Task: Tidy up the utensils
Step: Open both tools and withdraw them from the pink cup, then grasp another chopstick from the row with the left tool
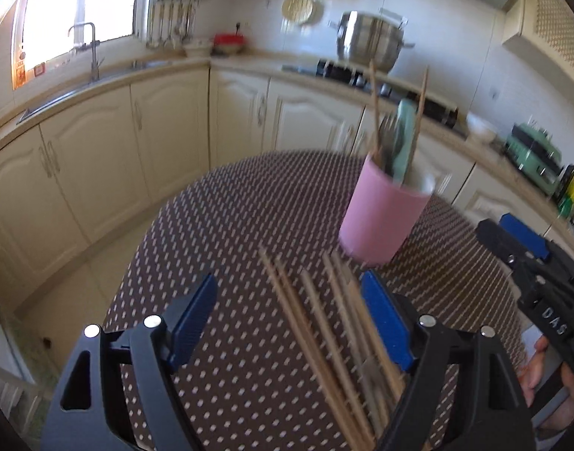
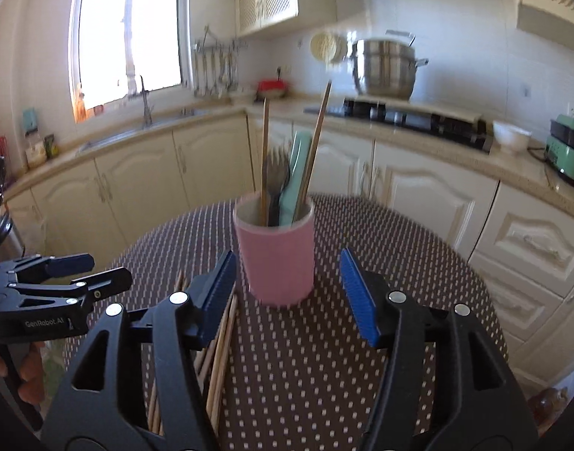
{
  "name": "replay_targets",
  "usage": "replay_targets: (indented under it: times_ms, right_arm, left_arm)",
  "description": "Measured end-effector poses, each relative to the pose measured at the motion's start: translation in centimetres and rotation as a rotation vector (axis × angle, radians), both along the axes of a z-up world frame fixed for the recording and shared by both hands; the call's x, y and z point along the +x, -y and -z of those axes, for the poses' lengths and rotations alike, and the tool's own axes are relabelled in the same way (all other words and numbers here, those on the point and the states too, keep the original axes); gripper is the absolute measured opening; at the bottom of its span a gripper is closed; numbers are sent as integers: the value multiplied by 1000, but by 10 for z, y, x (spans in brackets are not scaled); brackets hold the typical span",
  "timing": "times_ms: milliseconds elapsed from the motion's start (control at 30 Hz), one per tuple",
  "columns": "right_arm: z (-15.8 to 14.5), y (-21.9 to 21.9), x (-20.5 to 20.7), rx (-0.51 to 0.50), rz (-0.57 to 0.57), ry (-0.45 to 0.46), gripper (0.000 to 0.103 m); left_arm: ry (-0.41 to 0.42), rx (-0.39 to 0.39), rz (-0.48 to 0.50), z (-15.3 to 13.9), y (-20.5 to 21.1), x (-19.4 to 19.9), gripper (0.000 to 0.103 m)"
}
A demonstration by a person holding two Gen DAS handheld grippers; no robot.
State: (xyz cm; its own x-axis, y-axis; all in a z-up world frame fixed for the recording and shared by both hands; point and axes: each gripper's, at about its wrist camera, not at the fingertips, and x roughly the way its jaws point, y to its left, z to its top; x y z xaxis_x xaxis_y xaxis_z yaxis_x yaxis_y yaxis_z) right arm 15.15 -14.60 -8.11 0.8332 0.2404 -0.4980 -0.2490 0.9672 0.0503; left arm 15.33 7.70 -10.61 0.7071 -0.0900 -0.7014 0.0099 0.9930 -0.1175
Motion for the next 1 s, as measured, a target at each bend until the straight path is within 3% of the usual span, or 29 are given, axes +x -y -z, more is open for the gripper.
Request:
replay_targets:
  times_ms: [233,333,433,500,1000]
  right_arm:
    - [40,-5,-1,-15,-46,-176,57]
    - [49,-6,2,3,-62,-243,57]
    - [56,-5,5,23,-74,-301,58]
    - [58,-5,5,27,-78,-320,58]
    - [72,-11,17,18,-96,-414,59]
  left_arm:
    - [-222,-2,-28,48,-11,9,78]
    - [-264,-38,-29,58,-14,11,77]
    - [-294,-22,-38,65,-13,18,76]
    - [-320,-15,-45,72,-14,23,68]
    - [-320,91,2,70,4,57,67]
